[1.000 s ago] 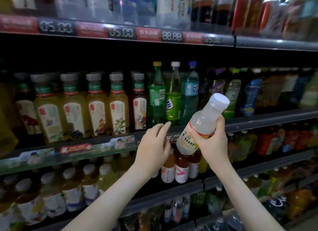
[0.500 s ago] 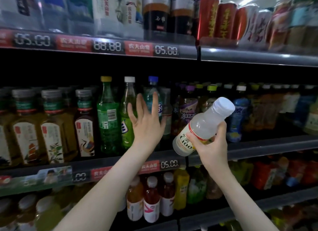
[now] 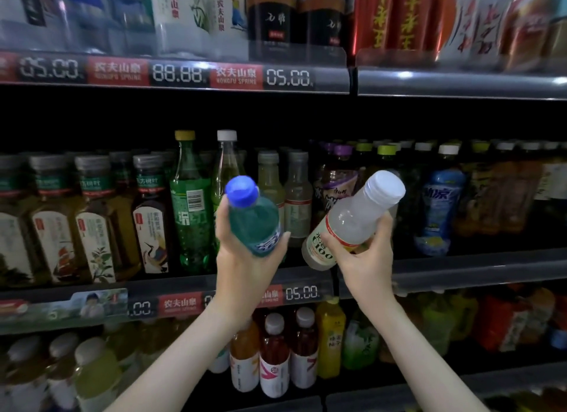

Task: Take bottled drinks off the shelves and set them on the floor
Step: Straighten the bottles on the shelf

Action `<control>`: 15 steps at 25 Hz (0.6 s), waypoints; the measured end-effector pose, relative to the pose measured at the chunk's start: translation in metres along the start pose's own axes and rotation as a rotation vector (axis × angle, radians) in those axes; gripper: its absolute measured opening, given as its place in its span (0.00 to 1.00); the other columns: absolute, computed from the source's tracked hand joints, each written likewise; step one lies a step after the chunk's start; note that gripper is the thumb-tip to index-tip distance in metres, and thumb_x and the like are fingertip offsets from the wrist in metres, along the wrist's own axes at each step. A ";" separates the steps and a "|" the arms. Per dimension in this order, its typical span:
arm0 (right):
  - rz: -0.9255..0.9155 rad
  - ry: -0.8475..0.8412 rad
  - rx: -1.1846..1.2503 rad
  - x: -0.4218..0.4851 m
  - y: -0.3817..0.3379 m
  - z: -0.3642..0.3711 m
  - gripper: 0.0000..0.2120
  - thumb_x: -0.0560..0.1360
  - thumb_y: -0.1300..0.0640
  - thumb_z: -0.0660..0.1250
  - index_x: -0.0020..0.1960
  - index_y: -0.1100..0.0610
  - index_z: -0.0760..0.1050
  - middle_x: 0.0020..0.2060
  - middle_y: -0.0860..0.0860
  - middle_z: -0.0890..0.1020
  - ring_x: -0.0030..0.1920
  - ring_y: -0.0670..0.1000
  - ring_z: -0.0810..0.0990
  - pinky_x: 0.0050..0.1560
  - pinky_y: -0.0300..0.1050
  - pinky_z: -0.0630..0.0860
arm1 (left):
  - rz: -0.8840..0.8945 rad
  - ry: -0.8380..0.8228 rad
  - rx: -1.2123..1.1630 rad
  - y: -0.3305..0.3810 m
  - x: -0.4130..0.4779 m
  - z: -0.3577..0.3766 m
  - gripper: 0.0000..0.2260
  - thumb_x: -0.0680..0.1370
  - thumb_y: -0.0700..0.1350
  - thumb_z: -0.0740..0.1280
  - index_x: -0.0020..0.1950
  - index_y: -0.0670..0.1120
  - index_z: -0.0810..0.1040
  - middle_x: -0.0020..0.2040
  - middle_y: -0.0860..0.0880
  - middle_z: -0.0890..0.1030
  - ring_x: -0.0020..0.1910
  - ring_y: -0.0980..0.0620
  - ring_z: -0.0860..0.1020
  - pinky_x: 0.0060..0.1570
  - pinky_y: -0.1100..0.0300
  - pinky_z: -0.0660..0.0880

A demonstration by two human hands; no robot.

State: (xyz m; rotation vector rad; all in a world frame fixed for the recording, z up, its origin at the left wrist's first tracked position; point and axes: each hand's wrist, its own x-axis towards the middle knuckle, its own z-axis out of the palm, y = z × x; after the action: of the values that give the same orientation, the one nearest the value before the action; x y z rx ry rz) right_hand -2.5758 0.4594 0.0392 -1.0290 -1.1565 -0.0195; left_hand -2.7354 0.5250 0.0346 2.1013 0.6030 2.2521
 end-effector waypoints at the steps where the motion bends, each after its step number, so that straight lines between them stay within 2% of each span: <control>1: -0.006 0.007 0.011 0.001 0.000 0.002 0.33 0.67 0.55 0.77 0.65 0.46 0.62 0.58 0.46 0.73 0.60 0.42 0.74 0.61 0.42 0.75 | 0.004 0.023 0.005 -0.002 0.000 -0.005 0.43 0.67 0.39 0.78 0.70 0.47 0.51 0.63 0.53 0.64 0.64 0.70 0.65 0.61 0.74 0.66; 3: 0.013 -0.002 0.022 0.002 -0.001 0.008 0.35 0.67 0.54 0.76 0.68 0.54 0.62 0.61 0.50 0.73 0.62 0.45 0.74 0.62 0.47 0.75 | -0.035 0.079 0.007 -0.004 0.004 -0.012 0.41 0.68 0.45 0.76 0.69 0.45 0.50 0.65 0.47 0.63 0.64 0.60 0.69 0.61 0.67 0.71; 5: 0.038 -0.039 -0.032 0.004 -0.001 0.018 0.38 0.68 0.52 0.76 0.71 0.54 0.60 0.63 0.50 0.71 0.64 0.46 0.72 0.63 0.47 0.74 | -0.119 0.121 -0.045 0.003 0.012 -0.019 0.43 0.70 0.51 0.74 0.70 0.40 0.48 0.66 0.39 0.64 0.63 0.50 0.71 0.61 0.58 0.74; 6: 0.047 -0.062 -0.076 0.005 -0.001 0.024 0.39 0.69 0.51 0.76 0.72 0.52 0.59 0.65 0.49 0.70 0.64 0.46 0.72 0.64 0.47 0.74 | -0.127 0.146 -0.066 0.006 0.018 -0.023 0.44 0.70 0.52 0.74 0.71 0.38 0.47 0.66 0.38 0.64 0.64 0.51 0.70 0.62 0.58 0.73; 8: 0.075 -0.104 -0.170 0.008 0.002 0.035 0.40 0.70 0.49 0.75 0.74 0.49 0.57 0.67 0.48 0.68 0.65 0.48 0.71 0.63 0.49 0.73 | -0.099 0.204 -0.059 0.011 0.027 -0.033 0.44 0.69 0.45 0.75 0.70 0.36 0.46 0.67 0.45 0.60 0.67 0.60 0.66 0.64 0.65 0.69; 9: 0.097 -0.121 -0.216 0.011 0.002 0.040 0.40 0.70 0.49 0.75 0.75 0.49 0.56 0.68 0.49 0.67 0.65 0.49 0.72 0.61 0.49 0.73 | -0.097 0.219 -0.054 0.012 0.030 -0.038 0.44 0.68 0.42 0.75 0.70 0.35 0.46 0.67 0.45 0.59 0.68 0.59 0.65 0.64 0.63 0.69; 12: 0.110 -0.171 -0.461 0.026 -0.001 0.052 0.39 0.71 0.47 0.73 0.74 0.52 0.55 0.68 0.53 0.66 0.65 0.54 0.68 0.59 0.51 0.72 | -0.132 0.207 -0.077 0.012 0.035 -0.051 0.45 0.68 0.43 0.75 0.72 0.40 0.47 0.70 0.36 0.58 0.68 0.42 0.66 0.63 0.47 0.71; 15: -0.021 -0.195 -0.839 0.036 -0.004 0.059 0.41 0.71 0.42 0.71 0.75 0.57 0.55 0.70 0.56 0.60 0.68 0.57 0.59 0.66 0.52 0.62 | -0.130 0.184 -0.099 0.009 0.036 -0.060 0.44 0.69 0.43 0.75 0.72 0.45 0.46 0.70 0.34 0.57 0.67 0.40 0.66 0.61 0.46 0.73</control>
State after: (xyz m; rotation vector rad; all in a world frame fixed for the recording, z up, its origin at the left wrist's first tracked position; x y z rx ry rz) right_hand -2.6048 0.5140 0.0701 -1.7827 -1.3669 -0.4622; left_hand -2.7943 0.5097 0.0695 1.7702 0.6005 2.3648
